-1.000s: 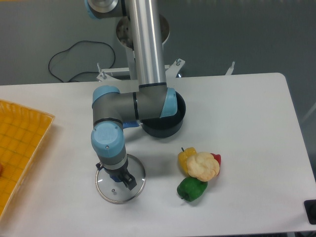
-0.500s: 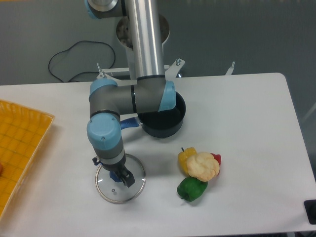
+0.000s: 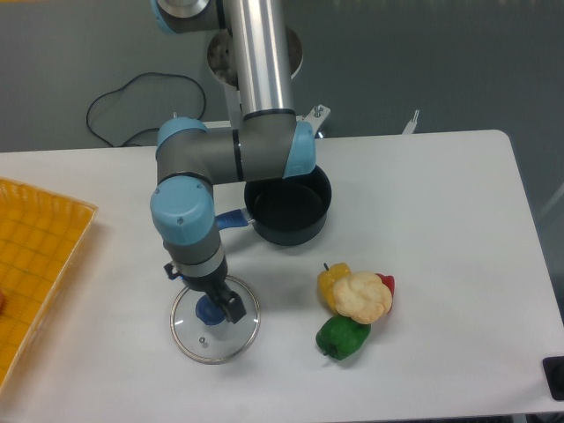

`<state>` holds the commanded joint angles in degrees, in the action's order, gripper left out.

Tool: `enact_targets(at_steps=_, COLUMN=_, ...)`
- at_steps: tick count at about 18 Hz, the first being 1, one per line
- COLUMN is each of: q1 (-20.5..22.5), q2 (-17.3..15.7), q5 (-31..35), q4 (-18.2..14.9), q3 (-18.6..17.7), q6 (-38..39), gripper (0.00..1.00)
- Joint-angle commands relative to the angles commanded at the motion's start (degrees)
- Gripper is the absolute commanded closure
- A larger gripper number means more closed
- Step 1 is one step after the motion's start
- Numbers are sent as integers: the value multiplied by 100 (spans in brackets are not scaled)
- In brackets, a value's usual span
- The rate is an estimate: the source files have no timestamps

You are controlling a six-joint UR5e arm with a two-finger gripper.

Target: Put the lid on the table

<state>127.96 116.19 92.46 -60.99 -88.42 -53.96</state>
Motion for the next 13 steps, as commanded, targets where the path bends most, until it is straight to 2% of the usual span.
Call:
enact_targets(at_steps=4, q1=466, q2=-88, q5=-17, q4=-220, q3=123, q6=-70, gripper=0)
enact_targets(at_steps=6, q1=650, q2=-88, q5=-9, q4=-325, q3=202, q6=-446, gripper=0)
enact_targets(at_steps=13, q1=1257, q2=-123, q5=-17, q4=-431, q3=325, q6=-1098, gripper=0)
